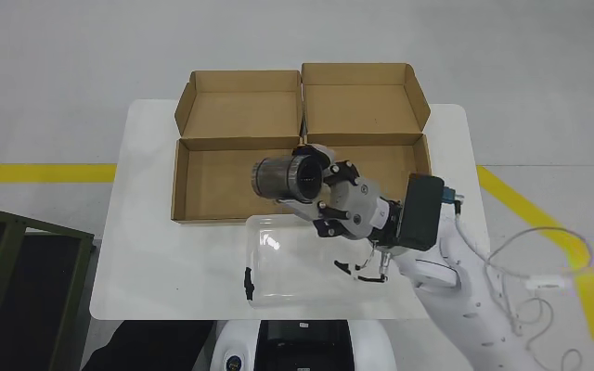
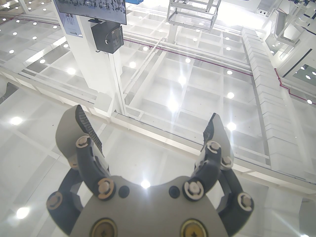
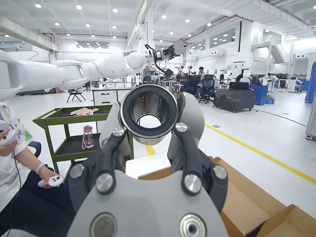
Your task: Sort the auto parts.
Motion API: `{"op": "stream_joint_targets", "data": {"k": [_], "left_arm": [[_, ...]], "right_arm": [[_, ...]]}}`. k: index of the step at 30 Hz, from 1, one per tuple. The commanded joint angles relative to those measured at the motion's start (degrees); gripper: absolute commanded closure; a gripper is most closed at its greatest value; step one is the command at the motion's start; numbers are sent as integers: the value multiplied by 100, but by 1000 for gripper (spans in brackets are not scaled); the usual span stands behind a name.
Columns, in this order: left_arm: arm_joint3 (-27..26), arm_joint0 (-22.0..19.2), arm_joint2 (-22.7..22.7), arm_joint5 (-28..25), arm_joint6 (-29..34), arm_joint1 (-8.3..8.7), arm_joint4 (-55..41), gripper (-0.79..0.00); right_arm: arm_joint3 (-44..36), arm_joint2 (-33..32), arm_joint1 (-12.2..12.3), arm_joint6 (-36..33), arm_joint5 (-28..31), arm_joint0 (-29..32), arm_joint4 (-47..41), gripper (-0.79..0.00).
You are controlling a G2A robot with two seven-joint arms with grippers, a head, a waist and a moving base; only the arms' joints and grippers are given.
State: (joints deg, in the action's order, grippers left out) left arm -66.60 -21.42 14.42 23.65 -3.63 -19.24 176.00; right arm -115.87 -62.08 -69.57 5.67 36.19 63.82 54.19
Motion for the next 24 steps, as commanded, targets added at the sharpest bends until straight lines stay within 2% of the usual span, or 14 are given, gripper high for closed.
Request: {"op": "stream_joint_targets", "data": {"k": [1,10,24], "left_arm": [[0,0,0,0,0,0,0,-785],[0,0,0,0,0,0,0,-785],[0,0,0,0,0,0,0,-785]], "right_arm": [[95,90,-10,-104,12,-10,87,0],[709,562,-67,-855,-114,-185,585,0],[1976,1137,-250,-1656,-497,-827,786,0]]}}
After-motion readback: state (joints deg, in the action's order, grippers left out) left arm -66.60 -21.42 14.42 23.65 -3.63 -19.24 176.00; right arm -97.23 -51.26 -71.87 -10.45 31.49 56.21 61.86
